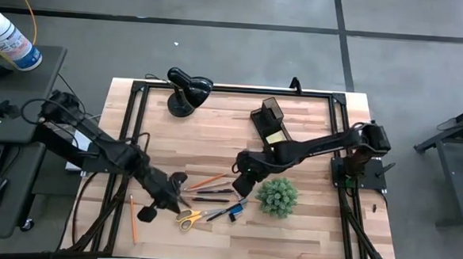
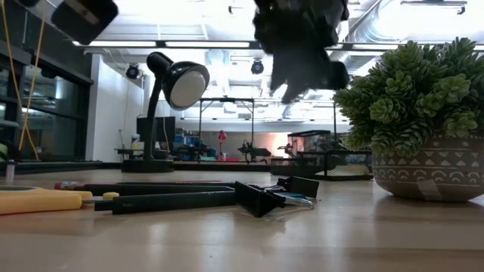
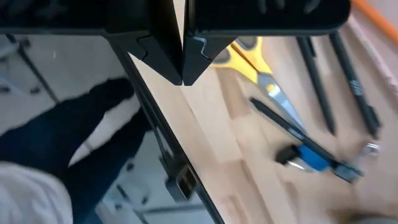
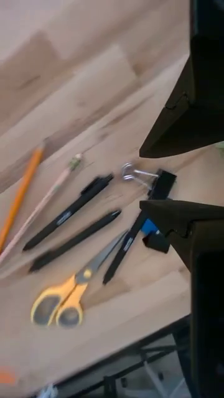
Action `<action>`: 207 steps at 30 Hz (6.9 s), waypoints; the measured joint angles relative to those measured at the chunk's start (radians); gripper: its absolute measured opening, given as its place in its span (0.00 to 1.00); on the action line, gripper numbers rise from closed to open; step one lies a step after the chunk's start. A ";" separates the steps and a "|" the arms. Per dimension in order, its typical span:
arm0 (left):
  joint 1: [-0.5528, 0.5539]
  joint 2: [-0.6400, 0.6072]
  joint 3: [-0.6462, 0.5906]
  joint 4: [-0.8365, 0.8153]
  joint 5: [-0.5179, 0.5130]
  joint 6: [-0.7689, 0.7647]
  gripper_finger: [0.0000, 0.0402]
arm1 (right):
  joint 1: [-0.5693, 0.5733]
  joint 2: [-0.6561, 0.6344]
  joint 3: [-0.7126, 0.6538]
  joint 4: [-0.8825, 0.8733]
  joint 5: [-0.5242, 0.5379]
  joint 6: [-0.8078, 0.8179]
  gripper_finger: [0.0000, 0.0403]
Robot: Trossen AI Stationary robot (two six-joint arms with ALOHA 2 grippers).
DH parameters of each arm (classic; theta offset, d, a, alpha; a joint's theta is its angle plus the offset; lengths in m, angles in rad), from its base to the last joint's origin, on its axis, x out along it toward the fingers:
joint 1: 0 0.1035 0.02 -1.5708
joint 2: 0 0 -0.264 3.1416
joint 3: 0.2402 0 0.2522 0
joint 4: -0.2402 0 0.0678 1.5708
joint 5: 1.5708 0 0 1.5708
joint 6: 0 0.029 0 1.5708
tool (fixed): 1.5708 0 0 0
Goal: Pick and place office supplies into organizer
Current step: Put the top binder clip into the desk organizer
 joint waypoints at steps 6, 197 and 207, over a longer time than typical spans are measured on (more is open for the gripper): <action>-0.067 0.003 0.000 -0.067 0.000 0.047 0.00 | 0.006 0.109 0.125 -0.078 -0.052 0.075 0.29; -0.119 -0.009 0.000 -0.251 -0.225 0.064 0.00 | -0.485 0.641 0.954 -0.928 0.553 -0.338 0.00; -0.119 -0.009 0.000 -0.250 -0.271 0.045 0.00 | -0.489 0.639 0.862 -0.929 0.585 -0.378 0.00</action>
